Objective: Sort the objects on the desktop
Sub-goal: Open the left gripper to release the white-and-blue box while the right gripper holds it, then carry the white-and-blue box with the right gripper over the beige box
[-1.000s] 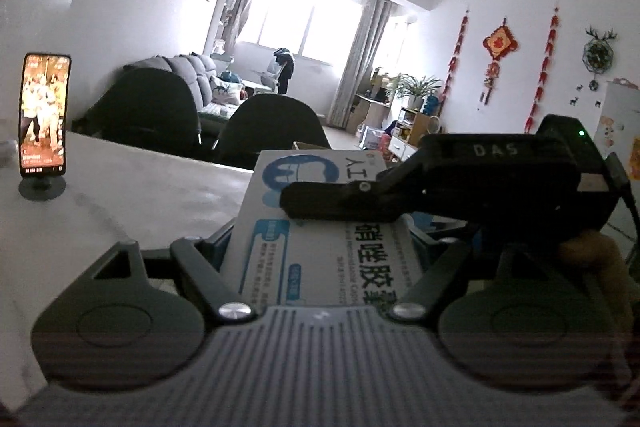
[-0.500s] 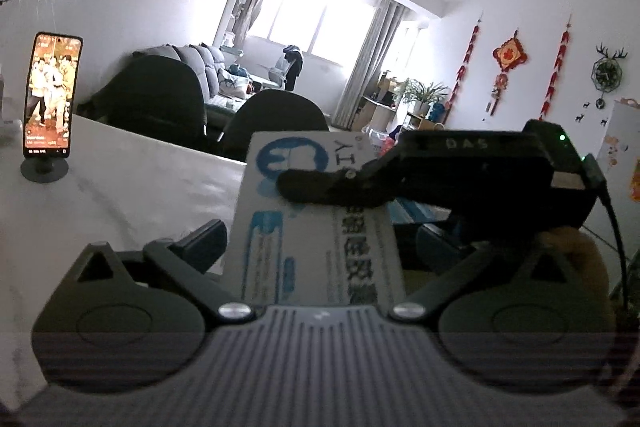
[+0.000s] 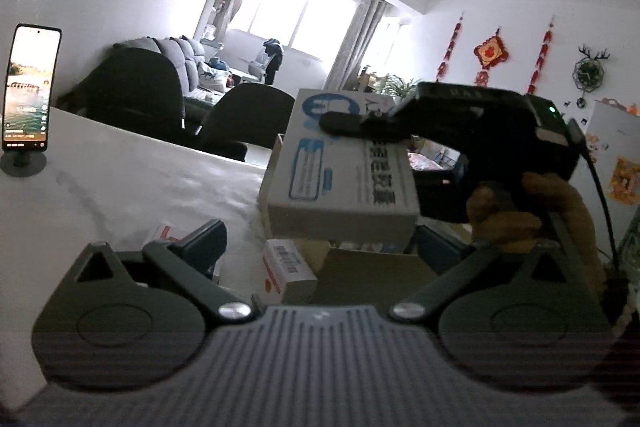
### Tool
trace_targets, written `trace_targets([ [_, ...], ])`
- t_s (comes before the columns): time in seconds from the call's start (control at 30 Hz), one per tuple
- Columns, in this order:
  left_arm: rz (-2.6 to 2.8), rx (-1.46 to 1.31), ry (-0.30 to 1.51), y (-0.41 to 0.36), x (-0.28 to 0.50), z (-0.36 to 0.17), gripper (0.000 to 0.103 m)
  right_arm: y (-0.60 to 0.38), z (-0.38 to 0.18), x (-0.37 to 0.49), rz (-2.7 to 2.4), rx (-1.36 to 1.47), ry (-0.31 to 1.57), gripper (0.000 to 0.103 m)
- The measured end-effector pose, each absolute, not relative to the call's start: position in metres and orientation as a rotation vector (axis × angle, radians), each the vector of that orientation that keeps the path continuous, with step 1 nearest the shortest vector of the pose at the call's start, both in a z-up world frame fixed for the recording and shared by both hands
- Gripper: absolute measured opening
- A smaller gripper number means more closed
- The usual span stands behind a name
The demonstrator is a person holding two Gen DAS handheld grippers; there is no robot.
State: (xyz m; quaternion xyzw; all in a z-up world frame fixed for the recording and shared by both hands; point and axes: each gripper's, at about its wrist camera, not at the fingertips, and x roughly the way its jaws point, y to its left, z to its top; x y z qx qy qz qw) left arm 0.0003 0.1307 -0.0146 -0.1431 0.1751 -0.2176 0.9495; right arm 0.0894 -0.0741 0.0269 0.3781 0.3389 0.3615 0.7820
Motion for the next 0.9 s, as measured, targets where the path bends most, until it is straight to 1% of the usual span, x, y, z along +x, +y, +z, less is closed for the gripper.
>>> trace_targets([
  [0.47,-0.406,-0.311,0.418,0.135,0.009,-0.024,0.103,-0.113,0.036,0.127,0.596,0.802,0.669,0.033],
  [0.9,-0.378,-0.326,0.457,0.14,0.014,-0.029,0.103,-0.13,0.045,0.147,0.416,0.652,0.653,0.033],
])
